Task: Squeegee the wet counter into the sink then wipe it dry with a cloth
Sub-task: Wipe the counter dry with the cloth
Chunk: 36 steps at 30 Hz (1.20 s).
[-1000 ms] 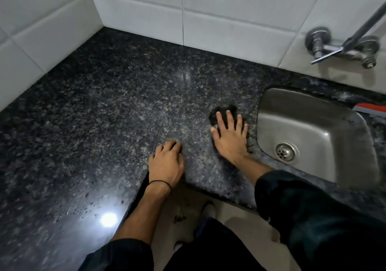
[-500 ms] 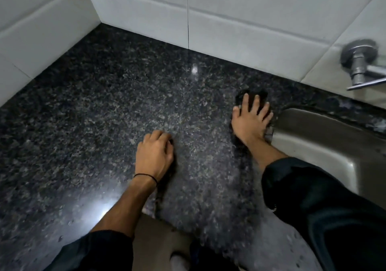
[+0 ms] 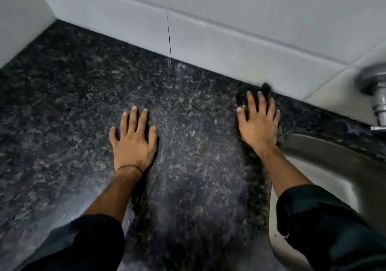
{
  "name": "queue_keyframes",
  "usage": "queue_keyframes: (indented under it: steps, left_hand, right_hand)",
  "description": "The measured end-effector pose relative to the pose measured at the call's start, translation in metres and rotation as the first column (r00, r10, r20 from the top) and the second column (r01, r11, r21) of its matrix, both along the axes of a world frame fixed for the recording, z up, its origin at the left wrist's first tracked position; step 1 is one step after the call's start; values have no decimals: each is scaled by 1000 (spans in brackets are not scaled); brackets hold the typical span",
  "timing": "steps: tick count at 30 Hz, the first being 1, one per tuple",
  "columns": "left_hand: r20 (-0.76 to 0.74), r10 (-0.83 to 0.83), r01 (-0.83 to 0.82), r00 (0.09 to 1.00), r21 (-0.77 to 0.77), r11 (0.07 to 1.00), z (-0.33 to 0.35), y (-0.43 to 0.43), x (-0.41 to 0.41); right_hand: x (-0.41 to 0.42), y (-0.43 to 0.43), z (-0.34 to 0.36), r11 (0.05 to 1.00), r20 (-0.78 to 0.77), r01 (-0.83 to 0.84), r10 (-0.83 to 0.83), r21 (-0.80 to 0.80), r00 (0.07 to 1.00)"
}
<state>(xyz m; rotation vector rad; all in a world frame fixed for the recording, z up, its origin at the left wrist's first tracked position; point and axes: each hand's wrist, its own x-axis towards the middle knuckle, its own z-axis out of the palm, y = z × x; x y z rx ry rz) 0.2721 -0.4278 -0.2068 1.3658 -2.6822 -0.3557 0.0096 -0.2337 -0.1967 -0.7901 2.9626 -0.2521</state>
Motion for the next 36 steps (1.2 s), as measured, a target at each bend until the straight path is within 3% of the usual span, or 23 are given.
queue_keyframes:
  steps: [2, 4, 6, 9, 14, 21, 26, 29, 31, 33, 36]
  left_hand:
    - [-3, 4, -4, 1000, -6, 1000, -1, 0, -1]
    - [-5, 12, -12, 1000, -4, 1000, -2, -2, -2]
    - [-8, 14, -14, 1000, -11, 1000, -3, -2, -2]
    - [-25, 21, -21, 999, -4, 1000, -4, -5, 0]
    - [-42, 29, -28, 999, 12, 1000, -7, -8, 0]
    - [-47, 26, -26, 999, 21, 999, -3, -5, 0]
    - [-35, 20, -19, 999, 10, 1000, -3, -5, -1]
    - [-27, 21, -20, 999, 8, 1000, -3, -4, 0]
    - [-22, 15, -14, 1000, 20, 1000, -2, -4, 0]
    - [-39, -1, 4, 999, 59, 998, 1, -5, 2]
    - [-138, -21, 34, 990, 97, 995, 10, 1, 16]
  right_hand:
    - [3, -38, 1, 993, -1, 118, -118, -7, 993]
    - [19, -91, 2, 996, 15, 87, -87, -20, 996]
    - [38, -149, 3, 994, 42, -112, 112, -17, 993]
    - [60, -223, 8, 911, 111, -409, 411, -40, 905]
    - [38, -225, 12, 798, 135, -600, 602, -58, 787]
    - [-28, -46, 5, 918, -5, -397, 397, -27, 918]
    - [-7, 14, 0, 999, 17, -51, 51, 4, 999]
    - [54, 0, 1, 992, 3, -128, 128, 5, 992]
    - [101, -7, 2, 948, -17, -317, 317, 12, 948]
    - [137, -1, -2, 834, -28, -551, 552, 18, 834]
    - [129, 19, -1, 456, 14, -890, 890, 22, 456]
